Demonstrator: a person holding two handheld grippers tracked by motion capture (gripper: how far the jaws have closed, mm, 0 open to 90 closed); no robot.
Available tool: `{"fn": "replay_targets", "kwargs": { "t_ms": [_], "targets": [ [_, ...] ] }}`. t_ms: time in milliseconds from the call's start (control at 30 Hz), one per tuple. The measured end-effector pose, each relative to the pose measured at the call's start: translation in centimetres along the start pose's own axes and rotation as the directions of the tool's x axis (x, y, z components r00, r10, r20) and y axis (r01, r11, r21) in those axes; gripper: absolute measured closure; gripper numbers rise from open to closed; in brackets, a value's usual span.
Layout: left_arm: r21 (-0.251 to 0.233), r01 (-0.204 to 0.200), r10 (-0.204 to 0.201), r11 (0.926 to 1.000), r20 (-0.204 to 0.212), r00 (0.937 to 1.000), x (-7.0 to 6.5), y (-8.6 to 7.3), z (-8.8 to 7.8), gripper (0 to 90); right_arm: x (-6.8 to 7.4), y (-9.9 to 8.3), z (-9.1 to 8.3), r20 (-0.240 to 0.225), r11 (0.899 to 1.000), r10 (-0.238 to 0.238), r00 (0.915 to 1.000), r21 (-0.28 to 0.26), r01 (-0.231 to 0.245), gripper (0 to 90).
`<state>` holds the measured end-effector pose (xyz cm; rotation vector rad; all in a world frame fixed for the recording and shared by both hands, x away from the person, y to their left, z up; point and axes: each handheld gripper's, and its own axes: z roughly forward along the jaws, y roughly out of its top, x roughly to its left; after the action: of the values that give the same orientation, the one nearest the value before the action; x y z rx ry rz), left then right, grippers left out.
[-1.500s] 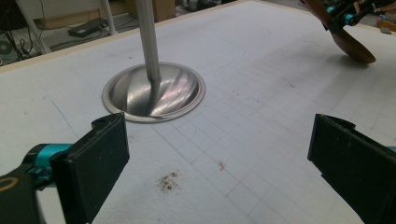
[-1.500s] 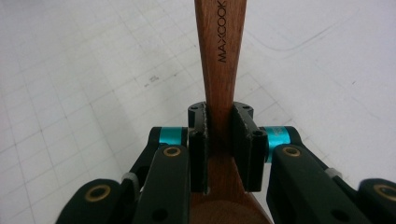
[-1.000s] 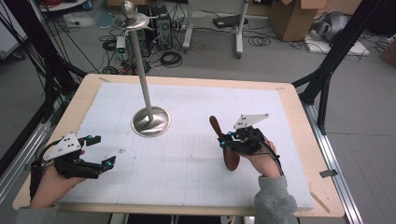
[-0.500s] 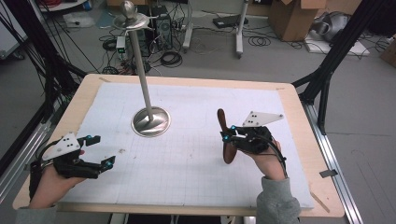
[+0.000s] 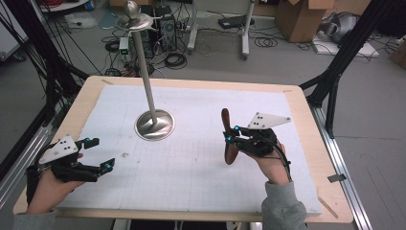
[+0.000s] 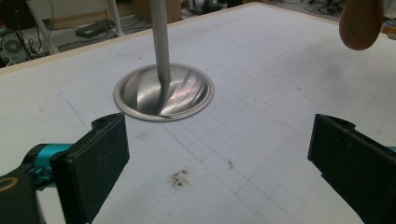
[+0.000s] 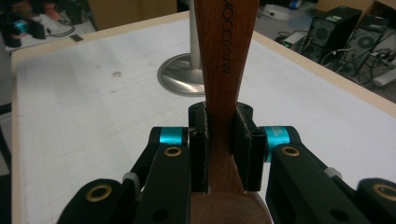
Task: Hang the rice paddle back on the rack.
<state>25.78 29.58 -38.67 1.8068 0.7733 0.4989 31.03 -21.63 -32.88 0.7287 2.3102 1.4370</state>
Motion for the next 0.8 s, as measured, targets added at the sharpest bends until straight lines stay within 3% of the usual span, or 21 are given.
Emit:
{"fn": "replay_targets", "kwargs": {
  "t_ms": [233, 467, 800],
  "targets": [
    [0.008, 0.002, -0.002, 1.0000, 0.001, 1.0000, 0.0, -0.1, 0.2, 5.9, -0.7, 0.8, 0.4, -0.015, 1.000, 0.024, 0.9996, 0.007, -0.024, 77.7],
    [0.006, 0.003, -0.003, 1.0000, 0.001, 1.0000, -0.2, -0.1, 0.1, 5.9, -0.7, 3.2, 0.0, -0.002, 1.000, -0.007, 1.0000, 0.012, 0.007, 77.7],
    [0.011, 0.001, -0.001, 0.9999, -0.001, 1.0000, -0.3, -0.4, 0.0, 5.8, -0.9, 6.2, 0.0, -0.015, 0.999, -0.020, 0.9997, -0.031, 0.019, 77.7]
  ]
}}
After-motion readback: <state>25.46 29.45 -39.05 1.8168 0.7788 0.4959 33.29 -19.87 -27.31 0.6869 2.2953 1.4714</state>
